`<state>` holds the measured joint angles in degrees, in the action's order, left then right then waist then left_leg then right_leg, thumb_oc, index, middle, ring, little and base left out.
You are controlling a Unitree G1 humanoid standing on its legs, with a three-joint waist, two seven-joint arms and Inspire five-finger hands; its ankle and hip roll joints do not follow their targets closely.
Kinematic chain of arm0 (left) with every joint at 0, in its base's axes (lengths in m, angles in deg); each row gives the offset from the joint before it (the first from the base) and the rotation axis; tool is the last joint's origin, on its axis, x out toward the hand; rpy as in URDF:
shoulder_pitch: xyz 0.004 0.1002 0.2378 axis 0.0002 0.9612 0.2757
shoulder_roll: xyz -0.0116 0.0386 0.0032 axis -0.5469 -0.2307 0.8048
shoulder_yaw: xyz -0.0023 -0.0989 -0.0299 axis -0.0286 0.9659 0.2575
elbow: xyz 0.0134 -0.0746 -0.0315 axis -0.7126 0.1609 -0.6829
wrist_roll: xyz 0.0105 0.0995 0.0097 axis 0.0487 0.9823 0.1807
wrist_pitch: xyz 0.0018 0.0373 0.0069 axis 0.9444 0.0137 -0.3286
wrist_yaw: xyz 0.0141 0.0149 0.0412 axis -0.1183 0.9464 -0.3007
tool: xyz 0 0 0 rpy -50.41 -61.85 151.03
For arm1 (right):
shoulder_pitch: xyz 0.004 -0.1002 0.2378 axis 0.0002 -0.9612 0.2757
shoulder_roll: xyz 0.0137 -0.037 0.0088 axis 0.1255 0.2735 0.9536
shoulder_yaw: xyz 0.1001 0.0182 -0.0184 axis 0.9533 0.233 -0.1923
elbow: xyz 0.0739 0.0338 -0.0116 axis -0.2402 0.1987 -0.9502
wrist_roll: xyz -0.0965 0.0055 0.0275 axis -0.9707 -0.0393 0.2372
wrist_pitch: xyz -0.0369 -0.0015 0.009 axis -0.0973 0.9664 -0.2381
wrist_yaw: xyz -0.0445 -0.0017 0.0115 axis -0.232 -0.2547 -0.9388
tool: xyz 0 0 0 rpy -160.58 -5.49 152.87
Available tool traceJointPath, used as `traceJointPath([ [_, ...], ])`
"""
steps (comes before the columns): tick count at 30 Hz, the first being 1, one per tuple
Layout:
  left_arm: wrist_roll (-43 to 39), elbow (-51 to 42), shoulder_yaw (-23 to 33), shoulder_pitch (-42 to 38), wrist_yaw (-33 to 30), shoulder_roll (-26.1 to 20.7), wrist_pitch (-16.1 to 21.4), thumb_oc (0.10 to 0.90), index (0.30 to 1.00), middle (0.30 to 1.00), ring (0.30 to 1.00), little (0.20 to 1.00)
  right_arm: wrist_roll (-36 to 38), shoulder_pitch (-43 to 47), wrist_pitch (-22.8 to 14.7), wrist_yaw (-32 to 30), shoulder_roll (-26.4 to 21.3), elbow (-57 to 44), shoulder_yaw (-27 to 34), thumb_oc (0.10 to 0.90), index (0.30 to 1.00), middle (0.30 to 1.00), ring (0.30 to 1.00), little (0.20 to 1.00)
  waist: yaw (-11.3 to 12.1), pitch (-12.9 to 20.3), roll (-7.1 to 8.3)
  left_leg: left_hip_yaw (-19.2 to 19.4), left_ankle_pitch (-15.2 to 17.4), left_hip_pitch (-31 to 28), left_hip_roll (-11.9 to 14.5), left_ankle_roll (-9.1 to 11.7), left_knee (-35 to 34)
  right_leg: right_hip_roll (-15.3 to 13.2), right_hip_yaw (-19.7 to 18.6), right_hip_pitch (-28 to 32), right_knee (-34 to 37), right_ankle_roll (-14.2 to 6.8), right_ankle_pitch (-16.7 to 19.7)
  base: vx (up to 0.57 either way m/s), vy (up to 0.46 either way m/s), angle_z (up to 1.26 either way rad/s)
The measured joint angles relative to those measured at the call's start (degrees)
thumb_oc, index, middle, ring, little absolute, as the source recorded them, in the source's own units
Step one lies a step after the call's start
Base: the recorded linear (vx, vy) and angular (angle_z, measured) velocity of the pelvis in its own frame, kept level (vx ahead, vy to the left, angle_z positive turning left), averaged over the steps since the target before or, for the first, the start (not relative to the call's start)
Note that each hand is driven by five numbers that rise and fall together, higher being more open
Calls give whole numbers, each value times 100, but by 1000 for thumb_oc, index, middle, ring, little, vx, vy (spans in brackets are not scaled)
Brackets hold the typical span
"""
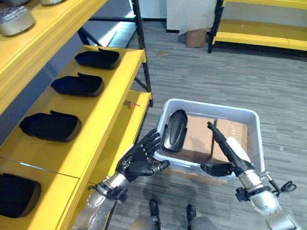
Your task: Move parts from the plastic box to the shelf.
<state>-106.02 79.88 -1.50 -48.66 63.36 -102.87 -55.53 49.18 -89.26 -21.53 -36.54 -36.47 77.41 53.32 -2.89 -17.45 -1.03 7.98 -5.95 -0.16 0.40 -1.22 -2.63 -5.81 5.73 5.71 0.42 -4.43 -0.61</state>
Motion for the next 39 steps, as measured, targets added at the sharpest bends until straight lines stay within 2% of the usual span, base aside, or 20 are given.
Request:
traceJointPath([
  [3, 1, -19, 0, -48, 1, -238, -10, 900, 1000, 1000, 1000, 1000, -368, 432, -27, -234, -79, 227, -15, 900, 1000, 1000, 1000, 1000, 116, -8, 157, -147, 0, 7, -18, 0, 0, 6, 183, 140, 154, -1, 1, 18, -22, 24],
  [6, -2, -90, -9, -73, 5, -427, -10, 900, 1000, 1000, 1000, 1000, -646, 734, -28, -481, -364, 324, -3, 900, 1000, 1000, 1000, 1000, 197, -23, 197, -256, -2, 134, -8, 4, 13, 37, 301, 113, 248, -2, 0, -71, -35, 19],
  [7, -9, -105, -12, -96, 7, -491, -9, 900, 1000, 1000, 1000, 1000, -824, 942, -25, -622, -533, 426, -5, 900, 1000, 1000, 1000, 1000, 319, -30, 201, -275, -23, 283, 15, 33, 19, 71, 319, 6, 276, 4, 8, -155, -54, 21],
  [8, -37, -124, -43, -197, 32, -666, -10, 900, 1000, 1000, 1000, 1000, -905, 1313, -15, -748, -753, 638, -83, 900, 1000, 1000, 1000, 1000, 399, -86, 213, -301, -87, 526, 66, 70, 47, 130, 337, -209, 281, 27, 61, -158, -54, 13],
  [10, -57, -120, -60, -355, 74, -715, -24, 900, 1000, 1000, 1000, 1000, -905, 1673, 58, -851, -831, 897, -134, 900, 1000, 1000, 1000, 1000, 460, -254, 206, -357, -139, 619, 107, 106, 40, 178, 381, -296, 285, 65, 108, -85, -27, 9],
  [14, -223, -124, -89, -568, 125, -793, -17, 900, 1000, 1000, 1000, 1000, -1006, 2277, 192, -917, -887, 1010, -246, 900, 1000, 1000, 1000, 1000, 562, -571, 89, -397, -215, 869, 150, 135, 71, 226, 455, -538, 205, 83, 120, -25, -27, 4],
  [15, -223, -124, -106, -700, 135, -790, -22, 900, 1000, 1000, 1000, 1000, -1079, 2461, 267, -973, -896, 1062, -247, 900, 1000, 1000, 1000, 1000, 602, -797, -4, -413, -229, 946, 150, 139, 118, 230, 459, -629, 128, 104, 134, 0, -35, 6],
  [16, -224, -124, -105, -718, 137, -791, -22, 900, 1000, 1000, 1000, 1000, -1153, 2470, 308, -977, -895, 1081, -260, 900, 1000, 1000, 1000, 1000, 625, -858, -34, -432, -230, 968, 150, 139, 127, 229, 465, -648, 104, 103, 130, -5, -46, 10],
  [18, -225, -122, -98, -722, 138, -800, -22, 900, 1000, 1000, 1000, 1000, -1372, 2573, 372, -999, -902, 1298, -481, 900, 1000, 1000, 1000, 1000, 641, -893, -51, -492, -232, 1042, 141, 137, 144, 218, 522, -699, 77, 95, 110, -21, -45, 14],
  [20, -229, -122, -100, -893, 234, -809, -21, 900, 1000, 1000, 1000, 1000, -1829, 2873, 390, -979, -1028, 1740, -827, 900, 1000, 1000, 1000, 1000, 720, -1094, -83, -527, -232, 1112, 140, 137, 188, 208, 576, -795, -64, 105, 38, -69, -82, 10],
  [22, -228, -122, -101, -988, 240, -815, -13, 900, 1000, 1000, 1000, 1000, -2081, 2961, 418, -956, -1150, 1855, -989, 900, 1000, 1000, 1000, 1000, 804, -1158, -110, -535, -240, 1196, 146, 142, 202, 210, 582, -904, -137, 106, 4, -43, -79, 4],
  [23, -226, -95, -105, -1077, 241, -836, -14, 900, 1000, 1000, 1000, 1000, -2334, 3170, 419, -901, -1238, 2132, -1282, 900, 1000, 1000, 1000, 1000, 833, -1236, -116, -561, -240, 1235, 146, 141, 229, 206, 600, -947, -208, 112, -33, -30, -107, 10],
  [25, -229, -80, -109, -1112, 245, -837, -9, 900, 1000, 1000, 1000, 1000, -2365, 3205, 414, -896, -1253, 2244, -1422, 900, 1000, 1000, 1000, 1000, 911, -1242, -115, -571, -240, 1240, 140, 142, 234, 200, 622, -961, -263, 109, -76, -26, -83, 6],
  [28, -229, 10, -171, -1310, 340, -842, 18, 900, 1000, 1000, 1000, 1000, -2721, 3735, 398, -1082, -1457, 2825, -2011, 900, 1000, 1000, 1000, 1000, 978, -1310, -141, -655, -239, 1415, 136, 143, 366, 171, 682, -1258, -739, 143, -298, -55, -83, 11],
  [30, -226, 52, -230, -1407, 396, -842, 18, 900, 1000, 1000, 1000, 1000, -2861, 3972, 434, -1175, -1466, 3126, -2120, 900, 1000, 1000, 1000, 1000, 994, -1320, -142, -682, -238, 1581, 141, 144, 466, 130, 720, -1521, -1082, 174, -443, -57, -82, 11],
  [34, -221, 116, -317, -1343, 483, -848, 17, 900, 1000, 1000, 1000, 1000, -3114, 4138, 738, -1435, -1465, 3531, -2227, 900, 1000, 1000, 1000, 1000, 1142, -1356, -153, -700, -242, 1746, 133, 149, 580, 82, 717, -1855, -1587, 218, -645, -43, -73, 4],
  [36, -224, 129, -312, -1228, 511, -921, 15, 900, 1000, 1000, 1000, 1000, -3444, 4190, 937, -1813, -1466, 3785, -2233, 900, 1000, 1000, 1000, 1000, 1166, -1355, -154, -741, -249, 1887, 127, 165, 675, 61, 722, -2061, -1855, 250, -747, -51, -96, 6],
  [39, -221, 129, -310, -1160, 607, -1057, 6, 900, 1000, 1000, 1000, 1000, -3848, 4313, 1399, -2221, -1471, 4076, -2256, 900, 1000, 1000, 1000, 1000, 1197, -1356, -157, -803, -285, 2109, 146, 208, 770, 65, 734, -2330, -2098, 298, -804, -47, -56, 4],
])
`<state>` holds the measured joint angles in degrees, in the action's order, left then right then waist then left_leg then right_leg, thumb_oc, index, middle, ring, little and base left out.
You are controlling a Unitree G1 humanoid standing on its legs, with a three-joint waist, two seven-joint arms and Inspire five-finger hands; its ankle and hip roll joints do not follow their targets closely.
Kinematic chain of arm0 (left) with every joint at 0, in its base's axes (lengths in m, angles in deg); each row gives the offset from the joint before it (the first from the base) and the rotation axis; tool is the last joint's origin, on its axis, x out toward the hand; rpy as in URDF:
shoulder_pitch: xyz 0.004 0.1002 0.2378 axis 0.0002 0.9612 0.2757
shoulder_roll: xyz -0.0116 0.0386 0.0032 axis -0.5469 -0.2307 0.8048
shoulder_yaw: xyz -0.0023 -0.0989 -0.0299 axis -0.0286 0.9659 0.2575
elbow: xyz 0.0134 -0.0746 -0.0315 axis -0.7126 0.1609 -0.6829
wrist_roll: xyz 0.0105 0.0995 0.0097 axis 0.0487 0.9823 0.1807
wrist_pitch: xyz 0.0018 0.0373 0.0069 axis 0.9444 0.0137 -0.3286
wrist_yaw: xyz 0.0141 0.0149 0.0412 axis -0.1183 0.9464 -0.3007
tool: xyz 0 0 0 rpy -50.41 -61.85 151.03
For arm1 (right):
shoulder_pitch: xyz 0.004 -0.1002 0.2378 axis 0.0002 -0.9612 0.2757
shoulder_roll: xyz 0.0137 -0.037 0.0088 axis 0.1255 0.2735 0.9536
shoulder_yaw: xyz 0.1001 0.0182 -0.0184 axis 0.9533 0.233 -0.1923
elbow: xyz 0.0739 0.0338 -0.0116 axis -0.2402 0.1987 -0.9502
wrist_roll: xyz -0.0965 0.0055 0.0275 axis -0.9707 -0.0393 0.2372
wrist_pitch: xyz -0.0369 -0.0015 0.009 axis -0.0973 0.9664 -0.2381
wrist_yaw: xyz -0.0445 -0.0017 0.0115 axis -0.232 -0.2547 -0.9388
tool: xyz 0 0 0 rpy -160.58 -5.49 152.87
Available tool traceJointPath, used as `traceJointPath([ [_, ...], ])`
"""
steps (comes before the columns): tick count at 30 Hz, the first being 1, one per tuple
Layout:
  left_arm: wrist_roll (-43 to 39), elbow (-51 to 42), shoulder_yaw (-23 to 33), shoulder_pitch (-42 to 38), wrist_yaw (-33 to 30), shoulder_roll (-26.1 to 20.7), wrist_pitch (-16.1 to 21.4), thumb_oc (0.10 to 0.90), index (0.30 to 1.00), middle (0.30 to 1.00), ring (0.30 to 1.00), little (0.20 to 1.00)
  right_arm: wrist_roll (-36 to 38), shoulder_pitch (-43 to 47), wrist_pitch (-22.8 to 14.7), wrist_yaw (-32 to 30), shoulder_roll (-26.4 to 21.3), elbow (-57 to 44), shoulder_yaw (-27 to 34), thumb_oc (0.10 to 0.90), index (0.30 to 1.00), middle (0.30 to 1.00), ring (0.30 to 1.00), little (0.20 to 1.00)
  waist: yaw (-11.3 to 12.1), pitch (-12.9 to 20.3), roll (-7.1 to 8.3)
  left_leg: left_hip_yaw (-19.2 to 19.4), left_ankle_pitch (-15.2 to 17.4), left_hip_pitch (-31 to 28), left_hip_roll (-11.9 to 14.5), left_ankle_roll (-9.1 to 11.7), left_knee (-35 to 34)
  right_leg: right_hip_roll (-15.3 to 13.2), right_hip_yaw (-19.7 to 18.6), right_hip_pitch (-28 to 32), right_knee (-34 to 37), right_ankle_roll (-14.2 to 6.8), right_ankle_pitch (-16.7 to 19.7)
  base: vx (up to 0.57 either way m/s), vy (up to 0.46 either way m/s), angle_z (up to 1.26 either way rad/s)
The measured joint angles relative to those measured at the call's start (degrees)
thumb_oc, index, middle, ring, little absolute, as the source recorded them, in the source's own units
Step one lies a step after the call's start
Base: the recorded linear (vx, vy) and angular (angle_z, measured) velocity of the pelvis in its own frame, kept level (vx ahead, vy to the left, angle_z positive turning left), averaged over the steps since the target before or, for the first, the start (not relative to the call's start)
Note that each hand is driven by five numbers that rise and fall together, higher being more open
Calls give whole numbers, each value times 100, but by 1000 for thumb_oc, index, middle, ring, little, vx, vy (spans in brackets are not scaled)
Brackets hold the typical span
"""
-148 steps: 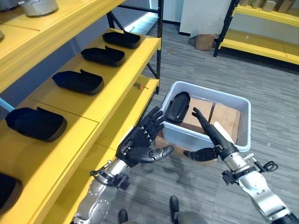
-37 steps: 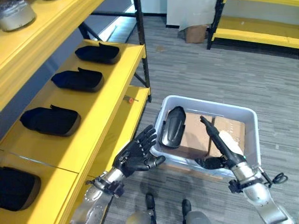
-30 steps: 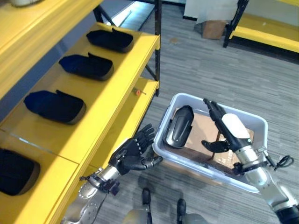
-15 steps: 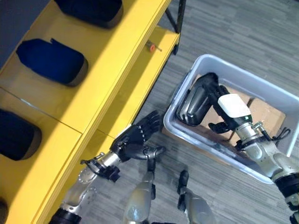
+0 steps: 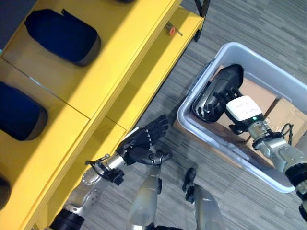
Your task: Move parts from the plastic box to the shelf.
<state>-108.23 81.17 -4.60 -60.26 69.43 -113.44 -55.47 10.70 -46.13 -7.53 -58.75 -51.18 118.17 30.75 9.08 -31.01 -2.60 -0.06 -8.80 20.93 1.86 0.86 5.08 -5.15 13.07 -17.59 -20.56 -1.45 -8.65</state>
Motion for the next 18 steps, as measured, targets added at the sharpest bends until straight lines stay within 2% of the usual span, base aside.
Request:
traceJointPath([
  [2, -1, 0, 17, 15, 24, -5, 2, 900, 1000, 1000, 1000, 1000, -81, 49, 247, -211, -1, 163, 6, 900, 1000, 1000, 1000, 1000, 41, -3, -8, -9, -8, 111, 13, 11, 62, 0, -6, -147, -123, 35, -24, -21, -36, 0],
  [3, -2, 1, 26, 48, 32, -5, 2, 900, 1000, 1000, 1000, 1000, -88, 60, 498, -305, -1, 176, 40, 900, 1000, 1000, 1000, 1000, 43, -3, -18, -29, -14, 217, 18, 20, 88, -2, -4, -282, -237, 53, -52, -19, -43, 0],
  [5, -2, 2, 28, 84, 85, -2, 1, 900, 1000, 1000, 1000, 1000, -92, 79, 633, -403, -3, 176, 47, 900, 1000, 1000, 1000, 1000, 44, -4, -25, -30, -41, 313, 29, 37, 130, -3, -10, -409, -340, 69, -63, -23, -50, 0],
  [18, -8, -32, 63, 33, 179, -3, -48, 900, 1000, 1000, 1000, 1000, -90, 495, 864, -368, -46, 399, -183, 900, 1000, 1000, 1000, 1000, 61, -10, -58, -51, -70, 735, 49, 82, 387, -35, -28, -921, -808, 172, -180, -2, -38, 0],
])
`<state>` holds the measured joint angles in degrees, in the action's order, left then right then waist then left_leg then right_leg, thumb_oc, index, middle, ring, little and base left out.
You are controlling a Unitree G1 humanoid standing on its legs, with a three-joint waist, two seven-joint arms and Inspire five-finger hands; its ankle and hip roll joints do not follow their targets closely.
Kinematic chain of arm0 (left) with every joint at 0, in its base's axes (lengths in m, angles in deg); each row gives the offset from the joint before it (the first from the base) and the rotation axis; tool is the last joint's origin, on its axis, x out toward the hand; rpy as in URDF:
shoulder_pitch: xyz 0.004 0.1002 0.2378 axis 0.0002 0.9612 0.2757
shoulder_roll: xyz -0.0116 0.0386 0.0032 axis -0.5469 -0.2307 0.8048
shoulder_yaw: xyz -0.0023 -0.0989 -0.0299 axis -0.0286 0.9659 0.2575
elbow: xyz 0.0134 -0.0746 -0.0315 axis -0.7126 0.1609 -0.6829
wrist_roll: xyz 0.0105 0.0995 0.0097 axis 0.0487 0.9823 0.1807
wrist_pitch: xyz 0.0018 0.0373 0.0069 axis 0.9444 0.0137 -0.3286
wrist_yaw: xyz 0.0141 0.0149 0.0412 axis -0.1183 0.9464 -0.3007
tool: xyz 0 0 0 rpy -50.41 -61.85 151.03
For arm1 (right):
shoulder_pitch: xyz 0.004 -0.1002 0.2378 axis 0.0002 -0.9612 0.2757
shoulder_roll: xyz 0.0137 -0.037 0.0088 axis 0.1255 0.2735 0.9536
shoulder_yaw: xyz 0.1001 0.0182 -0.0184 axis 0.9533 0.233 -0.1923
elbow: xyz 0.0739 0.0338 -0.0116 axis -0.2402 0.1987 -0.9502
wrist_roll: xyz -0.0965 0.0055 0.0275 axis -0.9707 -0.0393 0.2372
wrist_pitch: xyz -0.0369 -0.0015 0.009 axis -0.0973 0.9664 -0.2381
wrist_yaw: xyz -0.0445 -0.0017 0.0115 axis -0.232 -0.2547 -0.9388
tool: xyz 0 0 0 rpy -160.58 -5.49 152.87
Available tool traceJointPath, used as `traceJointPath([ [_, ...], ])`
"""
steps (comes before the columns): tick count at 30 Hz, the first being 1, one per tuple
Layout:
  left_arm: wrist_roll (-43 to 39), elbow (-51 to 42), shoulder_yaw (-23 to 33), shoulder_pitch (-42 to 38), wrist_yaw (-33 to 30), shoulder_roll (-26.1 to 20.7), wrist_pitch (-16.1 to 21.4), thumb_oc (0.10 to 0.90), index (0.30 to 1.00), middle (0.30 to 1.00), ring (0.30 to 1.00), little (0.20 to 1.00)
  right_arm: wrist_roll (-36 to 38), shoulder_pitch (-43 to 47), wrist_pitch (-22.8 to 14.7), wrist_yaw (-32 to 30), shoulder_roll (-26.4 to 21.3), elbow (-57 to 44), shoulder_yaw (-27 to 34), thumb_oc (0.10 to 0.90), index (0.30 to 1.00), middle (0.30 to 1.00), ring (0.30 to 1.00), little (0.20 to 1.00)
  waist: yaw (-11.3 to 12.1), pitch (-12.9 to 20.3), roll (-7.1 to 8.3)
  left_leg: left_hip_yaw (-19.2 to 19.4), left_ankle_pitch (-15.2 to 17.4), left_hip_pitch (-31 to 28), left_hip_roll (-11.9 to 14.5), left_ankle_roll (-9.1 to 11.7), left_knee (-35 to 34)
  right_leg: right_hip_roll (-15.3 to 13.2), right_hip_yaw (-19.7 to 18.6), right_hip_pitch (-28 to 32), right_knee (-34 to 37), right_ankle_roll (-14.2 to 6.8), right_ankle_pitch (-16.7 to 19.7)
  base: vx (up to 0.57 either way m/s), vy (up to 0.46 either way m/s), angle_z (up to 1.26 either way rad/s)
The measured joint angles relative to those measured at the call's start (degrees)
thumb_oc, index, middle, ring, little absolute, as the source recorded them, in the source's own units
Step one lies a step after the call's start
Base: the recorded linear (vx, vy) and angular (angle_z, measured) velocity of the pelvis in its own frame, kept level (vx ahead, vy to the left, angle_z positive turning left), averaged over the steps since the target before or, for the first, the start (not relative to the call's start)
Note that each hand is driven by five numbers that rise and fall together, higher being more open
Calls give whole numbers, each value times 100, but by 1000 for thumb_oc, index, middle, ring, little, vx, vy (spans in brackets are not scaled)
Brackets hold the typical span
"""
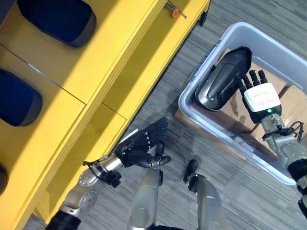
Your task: Move parts from the plastic box to the shelf.
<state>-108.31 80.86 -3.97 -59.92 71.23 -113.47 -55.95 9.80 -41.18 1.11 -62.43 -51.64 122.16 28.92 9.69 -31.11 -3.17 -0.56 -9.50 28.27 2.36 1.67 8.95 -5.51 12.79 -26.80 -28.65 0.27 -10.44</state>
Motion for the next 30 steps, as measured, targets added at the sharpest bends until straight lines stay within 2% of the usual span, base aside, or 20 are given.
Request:
traceJointPath([
  [13, 3, -10, 18, -46, 77, -22, -81, 900, 1000, 1000, 1000, 1000, -54, 472, 181, -22, -55, -2, -62, 900, 1000, 1000, 1000, 1000, 40, -18, -77, -118, 67, 744, 31, 98, 490, -12, 0, -764, -584, 155, -175, 0, -25, 1],
  [17, 0, -12, 18, -47, 83, -193, -80, 900, 1000, 1000, 1000, 1000, -55, 706, 158, 27, -93, 0, -275, 900, 1000, 1000, 1000, 1000, 55, -22, -117, -129, 85, 966, 43, 117, 638, -17, -3, -996, -745, 194, -200, 0, 0, 0],
  [26, -5, 24, 97, -74, 81, -268, -153, 900, 1000, 1000, 1000, 1000, -106, 1313, -86, 918, -322, -118, -822, 900, 1000, 1000, 1000, 1000, 139, -18, -140, -186, 255, 1466, -40, 139, 1081, -134, -15, -1467, -1186, 231, -373, 26, -14, 4],
  [28, -6, 22, 136, -50, 81, -323, -153, 900, 1000, 1000, 1000, 1000, -76, 1493, -105, 1189, -374, -112, -1019, 900, 1000, 1000, 1000, 1000, 140, -18, -140, -200, 257, 1535, -46, 140, 1134, -143, -8, -1525, -1234, 264, -403, -2, -17, 2],
  [30, -5, 21, 148, -80, 80, -449, -161, 900, 1000, 1000, 1000, 1000, 58, 1846, -133, 1774, -441, -121, -1208, 900, 1000, 1000, 1000, 1000, 134, -13, -138, -256, 262, 1742, -46, 148, 1258, -149, 12, -1703, -1324, 252, -438, 2, -42, 3],
])
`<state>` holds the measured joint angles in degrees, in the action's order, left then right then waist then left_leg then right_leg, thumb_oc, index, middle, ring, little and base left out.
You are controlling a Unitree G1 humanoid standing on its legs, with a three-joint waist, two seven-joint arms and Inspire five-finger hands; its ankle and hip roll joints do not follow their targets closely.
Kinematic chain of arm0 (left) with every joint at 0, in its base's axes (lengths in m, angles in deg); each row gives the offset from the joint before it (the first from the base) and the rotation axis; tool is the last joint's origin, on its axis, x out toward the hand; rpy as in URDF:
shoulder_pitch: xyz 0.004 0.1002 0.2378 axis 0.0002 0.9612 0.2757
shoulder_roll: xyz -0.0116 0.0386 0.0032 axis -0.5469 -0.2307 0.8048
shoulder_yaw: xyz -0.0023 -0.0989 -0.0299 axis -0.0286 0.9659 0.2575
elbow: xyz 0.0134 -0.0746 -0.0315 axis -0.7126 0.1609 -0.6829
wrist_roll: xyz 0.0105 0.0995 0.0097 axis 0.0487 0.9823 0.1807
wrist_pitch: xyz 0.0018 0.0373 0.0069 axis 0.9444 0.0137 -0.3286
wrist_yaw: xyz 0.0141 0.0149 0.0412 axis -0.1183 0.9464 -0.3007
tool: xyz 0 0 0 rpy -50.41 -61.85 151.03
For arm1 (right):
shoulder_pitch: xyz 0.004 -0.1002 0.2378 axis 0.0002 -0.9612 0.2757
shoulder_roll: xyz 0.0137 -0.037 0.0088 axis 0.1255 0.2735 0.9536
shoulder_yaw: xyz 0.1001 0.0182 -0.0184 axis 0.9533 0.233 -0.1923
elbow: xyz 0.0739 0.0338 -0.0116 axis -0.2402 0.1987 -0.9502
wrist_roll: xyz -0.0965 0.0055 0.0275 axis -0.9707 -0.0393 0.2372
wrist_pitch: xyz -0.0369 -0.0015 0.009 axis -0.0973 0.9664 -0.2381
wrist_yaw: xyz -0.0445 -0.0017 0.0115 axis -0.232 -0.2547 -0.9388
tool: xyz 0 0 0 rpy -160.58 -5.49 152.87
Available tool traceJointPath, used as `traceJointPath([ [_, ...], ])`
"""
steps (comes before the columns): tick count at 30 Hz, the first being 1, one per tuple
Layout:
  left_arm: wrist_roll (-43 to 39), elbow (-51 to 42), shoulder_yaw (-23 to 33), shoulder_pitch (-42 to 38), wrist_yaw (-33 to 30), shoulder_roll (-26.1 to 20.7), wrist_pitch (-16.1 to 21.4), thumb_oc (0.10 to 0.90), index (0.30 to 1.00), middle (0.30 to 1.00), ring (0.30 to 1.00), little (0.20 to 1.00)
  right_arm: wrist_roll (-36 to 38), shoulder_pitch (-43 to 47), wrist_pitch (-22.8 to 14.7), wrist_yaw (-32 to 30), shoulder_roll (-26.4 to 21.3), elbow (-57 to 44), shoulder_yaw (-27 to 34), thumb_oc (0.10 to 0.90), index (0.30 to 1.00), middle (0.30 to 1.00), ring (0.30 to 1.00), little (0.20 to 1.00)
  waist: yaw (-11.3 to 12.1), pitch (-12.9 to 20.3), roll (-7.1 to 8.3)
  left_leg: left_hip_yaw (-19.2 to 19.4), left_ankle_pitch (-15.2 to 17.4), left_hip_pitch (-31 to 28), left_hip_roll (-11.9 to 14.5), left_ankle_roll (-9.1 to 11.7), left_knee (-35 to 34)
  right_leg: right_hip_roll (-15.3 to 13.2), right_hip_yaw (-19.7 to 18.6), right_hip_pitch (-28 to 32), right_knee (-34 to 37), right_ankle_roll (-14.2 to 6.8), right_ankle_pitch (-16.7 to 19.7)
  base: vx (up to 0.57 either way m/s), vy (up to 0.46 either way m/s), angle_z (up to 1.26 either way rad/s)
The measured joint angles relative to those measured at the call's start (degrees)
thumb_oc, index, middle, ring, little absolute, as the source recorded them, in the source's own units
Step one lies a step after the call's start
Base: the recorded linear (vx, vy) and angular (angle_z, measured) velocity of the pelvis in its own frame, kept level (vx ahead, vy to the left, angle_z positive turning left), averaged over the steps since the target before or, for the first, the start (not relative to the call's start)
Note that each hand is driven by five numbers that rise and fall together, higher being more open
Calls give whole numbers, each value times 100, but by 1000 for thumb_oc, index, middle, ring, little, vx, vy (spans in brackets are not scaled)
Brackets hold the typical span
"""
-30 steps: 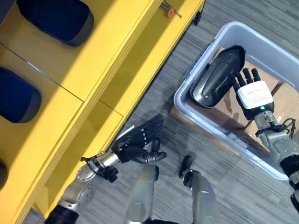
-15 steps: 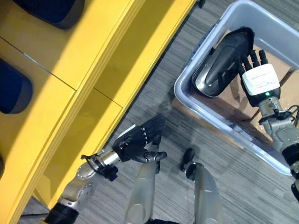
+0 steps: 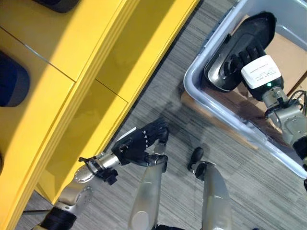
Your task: Move parts from the plastic box to the shelf.
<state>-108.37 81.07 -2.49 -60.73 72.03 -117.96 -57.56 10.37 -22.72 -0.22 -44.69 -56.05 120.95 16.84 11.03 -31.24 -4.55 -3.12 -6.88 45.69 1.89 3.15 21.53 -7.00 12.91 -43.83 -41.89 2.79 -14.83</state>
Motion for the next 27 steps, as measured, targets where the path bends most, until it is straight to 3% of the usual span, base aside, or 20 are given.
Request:
traceJointPath([
  [3, -1, -2, 17, -8, -14, -8, -5, 900, 1000, 1000, 1000, 1000, 252, 263, 36, 575, -65, -61, -73, 900, 1000, 1000, 1000, 1000, 24, 3, 11, -49, 1, 195, -8, 4, 117, 6, 11, -163, -99, 7, -6, 12, -60, 4],
  [4, 3, -6, 16, -19, -23, -9, -24, 900, 1000, 1000, 1000, 1000, 450, 425, 95, 880, -84, -66, -167, 590, 566, 566, 566, 566, 26, 3, 11, -93, 4, 285, -9, 9, 181, 21, 20, -222, -135, 10, -7, 2, -44, 5],
  [5, 3, -8, 15, -30, -26, -6, -36, 900, 1000, 1000, 1000, 1000, 574, 528, 131, 1060, -84, -58, -175, 416, 322, 322, 322, 322, 29, 4, 11, -129, 4, 342, -9, 9, 226, 25, 22, -263, -149, 13, -6, 3, -57, 7],
  [7, 12, -20, 5, -35, -36, 4, -54, 900, 1000, 1000, 1000, 1000, 1085, 792, 265, 1593, -66, 151, -237, 400, 300, 300, 300, 300, 62, 8, 19, -211, 4, 415, -45, 10, 267, 24, 15, -332, -209, 17, -10, 5, -60, 8],
  [11, 57, -47, -10, -67, -53, 17, -157, 900, 1000, 1000, 1000, 1000, 1655, 1064, 351, 1726, -13, 295, 8, 400, 300, 300, 300, 300, 141, 10, 21, -321, 11, 455, -113, 20, 340, 23, 9, -366, -263, 17, -10, -1, -35, 1],
  [15, 87, -113, -33, -51, -55, 16, -182, 900, 1000, 1000, 1000, 1000, 1773, 951, 339, 1724, -19, 405, 315, 400, 300, 300, 300, 300, 237, 36, 64, -359, 9, 452, -130, 19, 326, 38, 15, -333, -234, 17, -9, -11, -32, 7],
  [21, 133, -129, -48, -39, -42, 14, -270, 900, 1000, 1000, 1000, 1000, 1692, 522, 102, 1237, 2, 300, 436, 400, 300, 300, 300, 300, 165, 49, 92, -348, 36, 245, -144, -62, 322, 59, 13, -37, -68, -10, 66, -30, 14, 0],
  [27, 121, -237, 64, -51, 27, 4, -268, 900, 1000, 1000, 1000, 1000, 1099, -167, -59, 515, 22, -230, 644, 400, 300, 300, 300, 300, 25, 74, 112, -224, 31, 26, -94, -120, 127, 172, -116, 173, 278, -89, 273, -70, 61, -12],
])
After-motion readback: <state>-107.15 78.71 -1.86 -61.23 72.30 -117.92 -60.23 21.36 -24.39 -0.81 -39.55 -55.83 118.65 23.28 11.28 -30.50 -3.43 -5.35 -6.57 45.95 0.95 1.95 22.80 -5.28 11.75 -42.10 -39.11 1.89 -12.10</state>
